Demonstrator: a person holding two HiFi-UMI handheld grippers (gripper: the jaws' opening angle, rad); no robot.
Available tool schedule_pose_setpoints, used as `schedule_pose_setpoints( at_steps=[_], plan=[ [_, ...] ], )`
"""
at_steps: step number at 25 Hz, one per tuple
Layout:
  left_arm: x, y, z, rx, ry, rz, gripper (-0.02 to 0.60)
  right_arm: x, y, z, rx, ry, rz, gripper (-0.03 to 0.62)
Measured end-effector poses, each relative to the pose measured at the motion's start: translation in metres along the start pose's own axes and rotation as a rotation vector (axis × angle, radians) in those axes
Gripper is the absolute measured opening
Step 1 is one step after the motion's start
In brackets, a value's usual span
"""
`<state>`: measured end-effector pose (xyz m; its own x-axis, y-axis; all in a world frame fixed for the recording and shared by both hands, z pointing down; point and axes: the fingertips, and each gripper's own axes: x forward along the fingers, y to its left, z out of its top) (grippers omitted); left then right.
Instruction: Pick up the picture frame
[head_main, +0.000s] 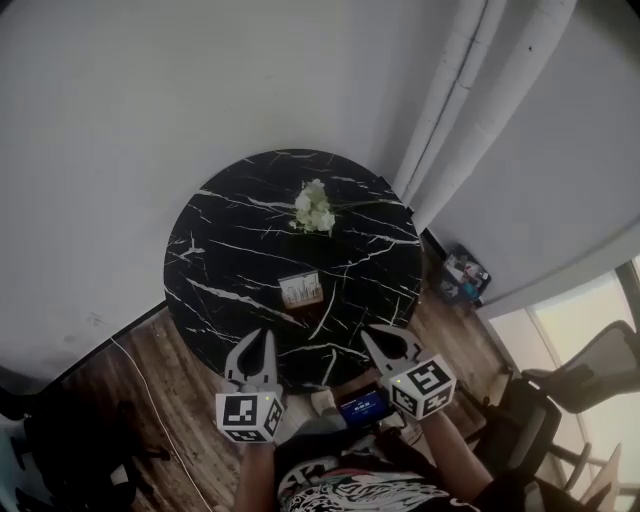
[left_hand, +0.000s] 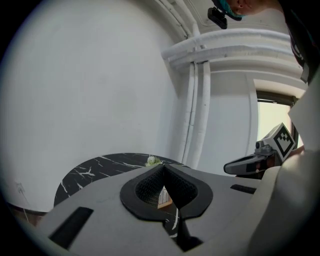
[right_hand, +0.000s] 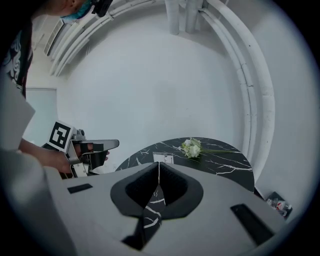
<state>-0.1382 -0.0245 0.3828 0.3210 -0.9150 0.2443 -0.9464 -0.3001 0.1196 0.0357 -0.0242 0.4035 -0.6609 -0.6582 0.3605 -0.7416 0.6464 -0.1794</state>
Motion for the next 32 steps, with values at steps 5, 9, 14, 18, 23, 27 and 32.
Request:
schedule_pose_setpoints(
  at_steps=[5,9,14,18,23,27,32],
  plan=[
    [0.02,0.013,-0.009,-0.039,0.013,-0.028,0.015,0.017,-0.006,0.006,-0.009,-0.004,-0.028,0.018],
    [0.03,0.015,-0.019,-0.063,0.034,-0.04,0.015,0.017,-0.01,0.008,-0.004,-0.007,-0.046,0.018],
    [0.034,0.012,-0.029,-0.073,0.04,-0.055,0.015,0.016,-0.016,-0.002,0.011,0.001,-0.068,0.018],
    [0.038,0.016,-0.039,-0.074,0.047,-0.043,0.015,0.024,-0.021,-0.009,0.005,-0.002,-0.078,0.018],
    [0.037,0.023,-0.047,-0.087,0.071,-0.016,0.015,0.037,-0.021,-0.009,0.0,0.016,-0.046,0.02],
    [0.043,0.023,-0.046,-0.016,0.089,-0.015,0.015,0.05,-0.023,-0.009,-0.009,0.03,-0.019,0.02],
    [0.057,0.021,-0.056,0.024,0.123,-0.023,0.015,0.065,-0.029,-0.019,-0.036,0.062,0.001,0.02]
  ],
)
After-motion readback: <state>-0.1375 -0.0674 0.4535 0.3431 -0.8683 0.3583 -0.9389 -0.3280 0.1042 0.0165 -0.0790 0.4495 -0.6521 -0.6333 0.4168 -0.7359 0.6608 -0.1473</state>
